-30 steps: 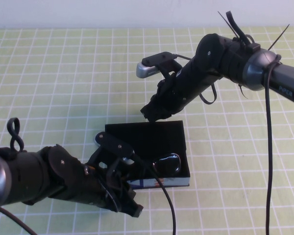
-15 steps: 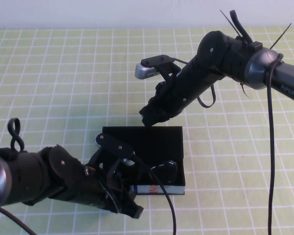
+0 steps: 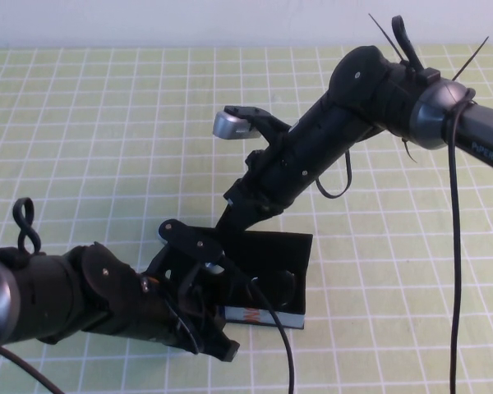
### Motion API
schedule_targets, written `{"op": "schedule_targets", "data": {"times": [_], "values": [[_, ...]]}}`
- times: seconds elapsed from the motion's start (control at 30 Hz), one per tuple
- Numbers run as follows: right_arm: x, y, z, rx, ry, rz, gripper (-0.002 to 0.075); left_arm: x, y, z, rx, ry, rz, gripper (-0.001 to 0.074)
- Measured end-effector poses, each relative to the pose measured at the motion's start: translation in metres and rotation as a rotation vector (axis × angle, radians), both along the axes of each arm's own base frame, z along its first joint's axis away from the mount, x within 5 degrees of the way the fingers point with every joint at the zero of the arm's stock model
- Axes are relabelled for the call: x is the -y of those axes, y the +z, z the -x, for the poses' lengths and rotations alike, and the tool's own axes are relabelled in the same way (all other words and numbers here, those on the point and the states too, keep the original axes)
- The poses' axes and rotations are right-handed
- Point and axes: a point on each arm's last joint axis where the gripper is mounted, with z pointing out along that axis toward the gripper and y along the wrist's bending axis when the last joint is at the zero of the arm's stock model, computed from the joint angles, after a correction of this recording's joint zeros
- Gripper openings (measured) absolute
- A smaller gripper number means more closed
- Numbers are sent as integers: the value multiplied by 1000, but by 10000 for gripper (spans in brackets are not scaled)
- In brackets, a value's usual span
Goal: Return glasses to glasses case
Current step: Close the glasses case
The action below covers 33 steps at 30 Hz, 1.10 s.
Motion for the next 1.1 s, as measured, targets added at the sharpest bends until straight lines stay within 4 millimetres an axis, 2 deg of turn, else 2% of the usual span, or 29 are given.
{"op": "schedule_targets", "data": {"times": [0.33,0.57,0.83,0.97,1.1], "values": [[-9,12,12,21,41,-7,-18,1,0,5,-15,-79,-13,-3],[-15,6,20,10,71,17,-18,-7,26,15,43,-157,-43,-3],[-16,1,24,8,87,43,-18,-37,67,40,83,-191,-186,-3],[-15,0,23,16,91,57,-18,-58,81,52,67,-132,-307,-3],[-14,0,23,22,94,66,-18,-74,95,61,85,-48,-354,-3]]}}
